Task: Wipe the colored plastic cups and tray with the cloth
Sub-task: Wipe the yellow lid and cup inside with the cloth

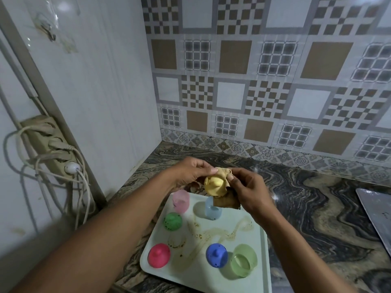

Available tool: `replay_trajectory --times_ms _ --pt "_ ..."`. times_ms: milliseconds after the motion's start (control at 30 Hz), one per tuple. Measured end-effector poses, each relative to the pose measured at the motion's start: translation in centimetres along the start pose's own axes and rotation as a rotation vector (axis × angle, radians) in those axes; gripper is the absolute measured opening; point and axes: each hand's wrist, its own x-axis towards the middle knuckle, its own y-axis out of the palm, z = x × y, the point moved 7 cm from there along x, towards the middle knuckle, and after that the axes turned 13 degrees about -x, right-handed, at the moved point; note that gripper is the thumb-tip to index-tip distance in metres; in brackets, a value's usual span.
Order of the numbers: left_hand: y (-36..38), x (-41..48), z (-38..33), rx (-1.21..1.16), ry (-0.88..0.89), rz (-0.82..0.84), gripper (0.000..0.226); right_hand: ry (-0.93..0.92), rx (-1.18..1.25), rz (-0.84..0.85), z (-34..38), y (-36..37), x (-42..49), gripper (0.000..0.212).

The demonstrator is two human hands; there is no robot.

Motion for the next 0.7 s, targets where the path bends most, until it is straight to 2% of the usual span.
replay_trajectory --times_ms 133,233,300,500,567,700 --pt "-0.1 0.1 0.0 0.034 -0.020 0.057 0.016 0.001 0.093 -0.059 0.2 0.2 -0.2 0.017" --pt "-0.3 0.1 0.2 -0.004 0.024 0.053 0.007 0.107 0.183 -0.365 -2.0 -2.4 0.0 0.015" --pt "-1.0 -0.1 0.3 -0.047 0.046 0.013 0.004 0.137 0.233 -0.435 -3.0 -3.6 -0.3 0.015" --pt "-0.4 0.1 0.4 -0.072 0.074 0.044 0.006 -0.194 -0.119 -0.251 0.4 -0.3 -0.5 0.021" --pt "-0.3 0.1 0.4 -0.085 0.094 0.071 0.006 -0.178 -0.107 -0.218 0.1 0.3 -0.5 0.021" --pt "-0.7 -0.5 0.9 -0.101 0.106 0.068 0.009 -0.017 0.083 -0.176 -1.6 -0.6 -0.7 0.022"
